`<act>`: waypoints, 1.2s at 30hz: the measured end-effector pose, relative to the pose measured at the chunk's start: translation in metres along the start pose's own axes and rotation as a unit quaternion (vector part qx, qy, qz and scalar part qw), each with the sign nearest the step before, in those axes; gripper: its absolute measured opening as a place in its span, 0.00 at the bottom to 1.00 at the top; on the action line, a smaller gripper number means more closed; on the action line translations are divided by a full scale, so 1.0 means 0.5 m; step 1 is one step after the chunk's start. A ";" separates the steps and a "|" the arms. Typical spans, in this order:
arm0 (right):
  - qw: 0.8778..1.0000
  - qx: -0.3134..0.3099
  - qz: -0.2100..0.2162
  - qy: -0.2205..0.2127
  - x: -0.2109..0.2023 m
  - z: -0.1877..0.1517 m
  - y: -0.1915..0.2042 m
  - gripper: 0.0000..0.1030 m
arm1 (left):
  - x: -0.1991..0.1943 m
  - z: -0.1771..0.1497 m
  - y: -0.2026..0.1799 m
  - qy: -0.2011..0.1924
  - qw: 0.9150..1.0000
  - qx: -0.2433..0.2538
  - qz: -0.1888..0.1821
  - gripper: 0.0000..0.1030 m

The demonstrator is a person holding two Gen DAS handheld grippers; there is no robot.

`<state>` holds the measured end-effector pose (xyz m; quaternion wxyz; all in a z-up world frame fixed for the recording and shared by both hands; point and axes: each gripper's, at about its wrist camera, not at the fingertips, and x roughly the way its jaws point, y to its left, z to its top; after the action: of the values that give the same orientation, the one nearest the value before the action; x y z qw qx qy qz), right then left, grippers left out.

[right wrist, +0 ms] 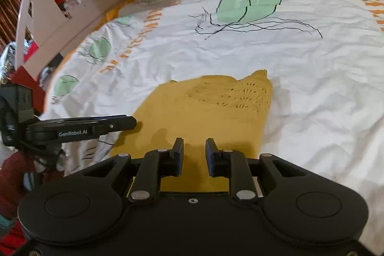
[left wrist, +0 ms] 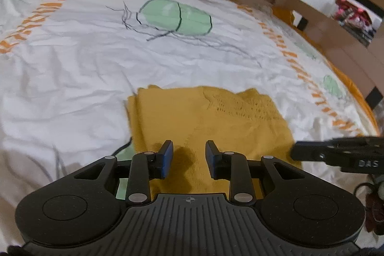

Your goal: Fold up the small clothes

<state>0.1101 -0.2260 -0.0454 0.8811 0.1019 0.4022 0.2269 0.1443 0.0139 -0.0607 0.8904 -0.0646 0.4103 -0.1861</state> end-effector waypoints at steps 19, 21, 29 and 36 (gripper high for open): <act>0.997 0.052 -0.018 0.052 -0.075 -0.059 -0.036 0.63 | 0.082 0.010 -0.010 0.052 0.995 0.067 0.044 0.30; 0.996 0.044 -0.009 0.083 -0.080 -0.080 -0.023 0.64 | 0.085 0.015 -0.010 0.056 0.995 0.066 0.043 0.30; 0.989 -0.041 -0.042 0.133 -0.020 -0.121 0.042 0.63 | 0.093 0.024 -0.005 0.070 0.995 0.066 0.036 0.30; 0.998 0.034 -0.004 0.044 -0.058 -0.088 0.004 0.22 | 0.099 0.032 0.003 0.080 0.995 0.062 0.026 0.30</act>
<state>0.0598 -0.2384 -0.0544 0.8596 0.1204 0.4482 0.2138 0.1861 -0.0044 -0.0856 0.8616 0.0168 0.4693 -0.1927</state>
